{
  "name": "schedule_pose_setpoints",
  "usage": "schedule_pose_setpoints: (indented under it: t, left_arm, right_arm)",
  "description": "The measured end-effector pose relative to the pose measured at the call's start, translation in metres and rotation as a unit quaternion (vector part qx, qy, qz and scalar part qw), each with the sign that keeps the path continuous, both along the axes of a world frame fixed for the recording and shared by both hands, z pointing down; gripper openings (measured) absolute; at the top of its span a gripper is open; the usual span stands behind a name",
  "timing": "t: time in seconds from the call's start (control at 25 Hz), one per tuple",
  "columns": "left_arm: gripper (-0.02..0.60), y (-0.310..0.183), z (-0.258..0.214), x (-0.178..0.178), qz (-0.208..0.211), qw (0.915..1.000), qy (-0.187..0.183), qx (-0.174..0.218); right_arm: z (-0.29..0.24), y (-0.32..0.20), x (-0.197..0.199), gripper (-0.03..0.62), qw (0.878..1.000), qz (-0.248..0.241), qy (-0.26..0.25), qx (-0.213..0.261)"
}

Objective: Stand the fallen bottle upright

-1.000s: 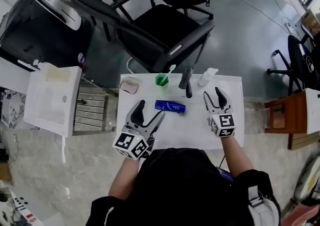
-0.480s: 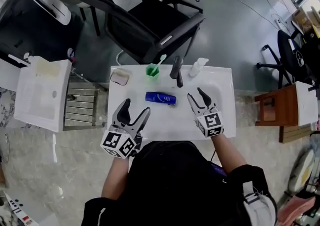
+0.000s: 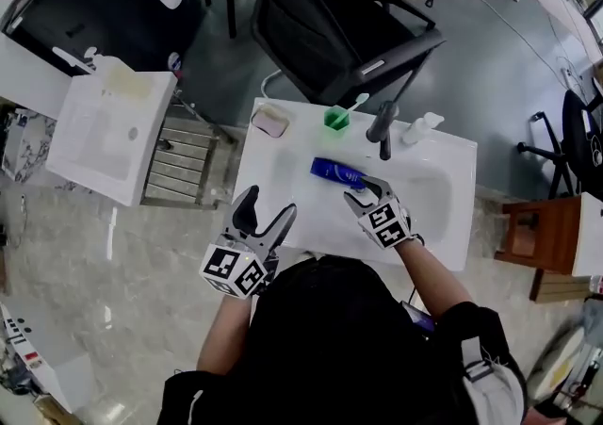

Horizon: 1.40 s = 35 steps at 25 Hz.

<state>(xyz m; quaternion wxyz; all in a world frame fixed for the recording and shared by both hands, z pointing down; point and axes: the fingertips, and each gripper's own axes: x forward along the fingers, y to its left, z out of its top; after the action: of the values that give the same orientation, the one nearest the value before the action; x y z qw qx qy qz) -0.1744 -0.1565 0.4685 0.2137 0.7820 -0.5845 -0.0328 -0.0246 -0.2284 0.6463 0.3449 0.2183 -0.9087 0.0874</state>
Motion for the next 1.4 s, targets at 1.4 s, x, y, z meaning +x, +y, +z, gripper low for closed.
schedule_pose_setpoints:
  t: [1.4]
  left_arm:
    - [0.39,0.019,0.038,-0.04,-0.078,0.9952,0.026,-0.053]
  right_arm:
    - [0.133,-0.017,-0.043,0.314,0.96,-0.154,0.228,-0.053]
